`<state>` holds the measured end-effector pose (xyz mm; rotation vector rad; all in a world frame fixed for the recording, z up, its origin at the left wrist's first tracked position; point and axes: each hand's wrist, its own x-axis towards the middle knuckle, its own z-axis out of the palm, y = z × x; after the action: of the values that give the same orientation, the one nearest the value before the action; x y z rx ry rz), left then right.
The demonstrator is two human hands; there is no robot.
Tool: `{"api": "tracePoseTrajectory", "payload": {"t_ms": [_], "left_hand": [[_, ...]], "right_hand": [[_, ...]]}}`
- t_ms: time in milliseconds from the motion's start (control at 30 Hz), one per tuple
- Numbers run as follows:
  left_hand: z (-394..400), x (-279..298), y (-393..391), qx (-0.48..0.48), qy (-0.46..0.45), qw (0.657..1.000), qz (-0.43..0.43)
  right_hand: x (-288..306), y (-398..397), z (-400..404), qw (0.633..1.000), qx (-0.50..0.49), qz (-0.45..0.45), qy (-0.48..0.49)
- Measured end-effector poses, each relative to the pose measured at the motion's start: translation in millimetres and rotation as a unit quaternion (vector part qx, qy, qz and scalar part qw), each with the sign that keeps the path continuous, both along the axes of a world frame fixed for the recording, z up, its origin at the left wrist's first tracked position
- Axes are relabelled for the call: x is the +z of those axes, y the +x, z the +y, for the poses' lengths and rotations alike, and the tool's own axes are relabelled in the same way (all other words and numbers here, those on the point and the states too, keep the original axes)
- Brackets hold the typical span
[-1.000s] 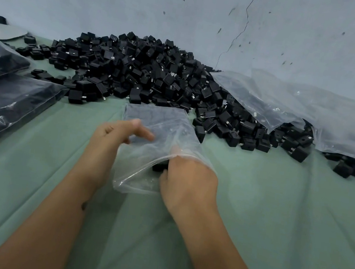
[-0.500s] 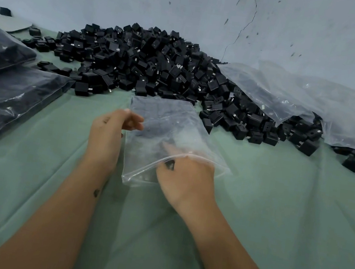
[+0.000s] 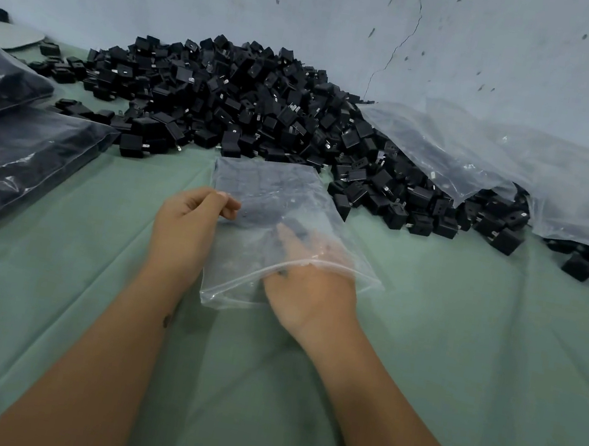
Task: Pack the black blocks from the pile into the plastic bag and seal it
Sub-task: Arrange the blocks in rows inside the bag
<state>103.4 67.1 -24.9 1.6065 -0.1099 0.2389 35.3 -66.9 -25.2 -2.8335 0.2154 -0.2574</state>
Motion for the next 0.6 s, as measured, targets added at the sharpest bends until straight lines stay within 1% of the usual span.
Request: {"api": "tracePoseTrajectory", "payload": {"t_ms": [100, 167, 267, 300, 367, 400, 467, 533, 600], "left_hand": [[-2.0, -0.6, 1.2, 0.004, 0.002, 1.0, 0.005], [-2.8, -0.7, 2.3, 0.006, 0.0, 1.0, 0.007], [-2.0, -1.3, 3.5, 0.007, 0.0, 1.0, 0.005], [-1.8, -1.6, 3.7, 0.005, -0.002, 1.0, 0.006], [-1.8, -2.5, 3.5, 0.002, -0.002, 1.0, 0.009], [-1.6, -2.8, 3.5, 0.002, -0.002, 1.0, 0.011], [-1.7, -3.3, 4.0, 0.003, 0.0, 1.0, 0.015], [-2.1, -3.7, 4.0, 0.0, 0.0, 1.0, 0.014], [-2.5, -3.9, 4.2, 0.0, 0.0, 1.0, 0.014]], "right_hand": [[0.5, 11.2, -3.7, 0.999, -0.029, 0.032, 0.0], [0.4, 17.5, -4.0, 0.998, -0.049, 0.031, 0.022], [3.7, 23.8, -2.2, 0.988, -0.079, 0.03, 0.129], [5.1, 27.0, -2.1, 0.988, -0.081, 0.045, 0.12], [9.2, 31.4, -0.9, 0.992, -0.084, 0.08, 0.041], [11.7, 32.7, -0.3, 0.993, -0.088, 0.082, 0.017], [13.1, 35.1, -1.4, 0.993, -0.096, 0.071, 0.014], [10.7, 32.8, -1.1, 0.993, -0.106, 0.029, 0.03], [7.6, 29.0, -0.1, 0.994, -0.109, 0.014, 0.025]]}}
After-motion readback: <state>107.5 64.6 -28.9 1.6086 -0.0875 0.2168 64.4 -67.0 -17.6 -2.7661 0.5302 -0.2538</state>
